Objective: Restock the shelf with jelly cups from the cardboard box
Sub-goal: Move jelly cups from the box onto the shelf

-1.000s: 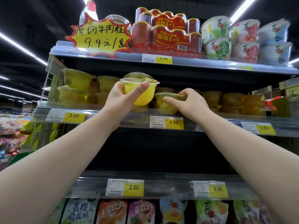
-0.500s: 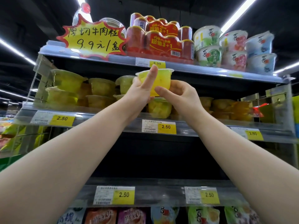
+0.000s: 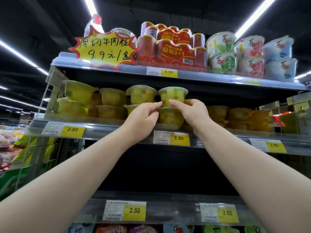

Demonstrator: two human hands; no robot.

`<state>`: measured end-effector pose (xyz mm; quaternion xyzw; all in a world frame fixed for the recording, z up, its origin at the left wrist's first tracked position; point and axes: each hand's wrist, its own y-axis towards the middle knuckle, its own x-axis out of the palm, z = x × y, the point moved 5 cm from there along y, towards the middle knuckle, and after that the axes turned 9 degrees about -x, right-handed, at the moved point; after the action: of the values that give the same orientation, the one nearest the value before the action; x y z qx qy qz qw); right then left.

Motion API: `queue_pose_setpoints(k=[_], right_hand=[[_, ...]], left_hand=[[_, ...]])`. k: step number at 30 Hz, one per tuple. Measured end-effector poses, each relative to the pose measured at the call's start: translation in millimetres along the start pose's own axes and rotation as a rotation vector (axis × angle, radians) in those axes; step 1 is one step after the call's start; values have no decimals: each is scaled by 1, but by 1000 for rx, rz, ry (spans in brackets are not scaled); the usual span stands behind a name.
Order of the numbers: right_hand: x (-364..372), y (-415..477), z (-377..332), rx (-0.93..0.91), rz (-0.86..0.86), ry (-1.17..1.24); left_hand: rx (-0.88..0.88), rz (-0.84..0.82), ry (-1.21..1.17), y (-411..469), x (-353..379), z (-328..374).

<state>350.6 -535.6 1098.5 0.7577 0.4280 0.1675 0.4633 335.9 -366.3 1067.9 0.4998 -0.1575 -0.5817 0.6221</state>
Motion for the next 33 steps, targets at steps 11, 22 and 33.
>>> queue_pose_setpoints(k=[11, 22, 33], right_hand=[[-8, -34, -15, -295, -51, -366], [11, -77, 2, -604, -148, -691], [6, -75, -2, -450, -229, -754]], left_hand=[[178, 48, 314, -10, 9, 2], [242, 40, 475, -15, 25, 4], [122, -126, 575, -21, 25, 13]])
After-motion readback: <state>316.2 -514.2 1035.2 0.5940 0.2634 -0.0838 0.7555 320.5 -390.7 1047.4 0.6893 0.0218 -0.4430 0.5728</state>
